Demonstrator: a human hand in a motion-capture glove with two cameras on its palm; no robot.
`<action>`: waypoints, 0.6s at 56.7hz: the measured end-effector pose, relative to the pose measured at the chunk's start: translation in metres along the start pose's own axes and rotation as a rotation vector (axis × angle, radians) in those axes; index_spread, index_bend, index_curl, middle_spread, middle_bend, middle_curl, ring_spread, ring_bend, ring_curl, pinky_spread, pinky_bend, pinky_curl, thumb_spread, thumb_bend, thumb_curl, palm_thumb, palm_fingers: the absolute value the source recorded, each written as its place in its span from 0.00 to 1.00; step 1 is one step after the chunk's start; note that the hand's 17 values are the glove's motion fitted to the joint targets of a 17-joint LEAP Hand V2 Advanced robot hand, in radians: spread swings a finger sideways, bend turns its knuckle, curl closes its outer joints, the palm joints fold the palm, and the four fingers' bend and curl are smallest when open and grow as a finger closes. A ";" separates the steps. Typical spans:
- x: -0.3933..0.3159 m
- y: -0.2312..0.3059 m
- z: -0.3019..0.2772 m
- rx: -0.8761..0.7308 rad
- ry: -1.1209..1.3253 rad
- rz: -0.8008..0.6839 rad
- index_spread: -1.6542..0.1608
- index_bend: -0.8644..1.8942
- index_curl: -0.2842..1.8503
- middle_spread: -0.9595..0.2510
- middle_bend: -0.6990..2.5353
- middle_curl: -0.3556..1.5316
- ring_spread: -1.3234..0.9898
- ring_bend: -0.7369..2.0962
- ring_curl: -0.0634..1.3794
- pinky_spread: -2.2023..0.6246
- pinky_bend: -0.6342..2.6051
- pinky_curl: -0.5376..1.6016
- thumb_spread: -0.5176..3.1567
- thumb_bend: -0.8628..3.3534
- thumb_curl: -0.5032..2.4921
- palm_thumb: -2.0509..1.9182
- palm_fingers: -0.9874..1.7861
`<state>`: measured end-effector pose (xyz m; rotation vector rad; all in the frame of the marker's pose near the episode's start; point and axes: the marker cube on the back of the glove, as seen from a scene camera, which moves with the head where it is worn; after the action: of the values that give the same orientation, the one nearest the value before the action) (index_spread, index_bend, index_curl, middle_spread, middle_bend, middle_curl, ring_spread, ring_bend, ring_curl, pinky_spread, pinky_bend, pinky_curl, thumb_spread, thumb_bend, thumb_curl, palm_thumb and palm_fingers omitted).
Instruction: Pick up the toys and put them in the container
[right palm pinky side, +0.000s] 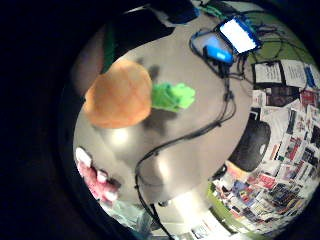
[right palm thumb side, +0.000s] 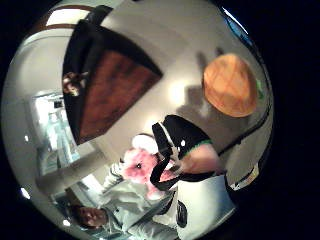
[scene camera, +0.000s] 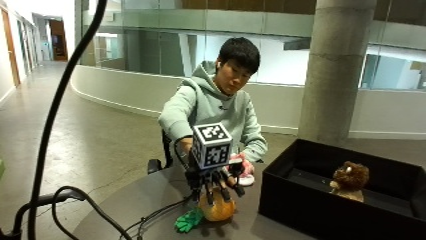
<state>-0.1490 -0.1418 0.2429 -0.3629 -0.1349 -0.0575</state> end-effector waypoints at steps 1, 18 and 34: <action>0.002 -0.003 0.006 -0.004 -0.003 0.002 0.78 0.35 0.21 0.80 0.25 0.29 0.58 0.31 0.21 0.80 0.45 0.41 0.49 0.20 0.28 0.55 0.24; 0.017 -0.014 0.046 0.198 -0.051 -0.007 0.76 0.40 0.24 0.73 0.30 0.31 0.51 0.48 0.27 0.75 0.44 0.39 0.52 0.27 0.33 0.69 0.59; 0.008 0.030 0.028 -0.141 0.068 -0.056 0.76 0.48 0.32 0.62 0.46 0.43 0.42 0.61 0.41 0.66 0.45 0.43 0.36 0.25 0.40 0.70 0.80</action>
<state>-0.1420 -0.1040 0.2600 -0.4974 -0.0736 -0.1351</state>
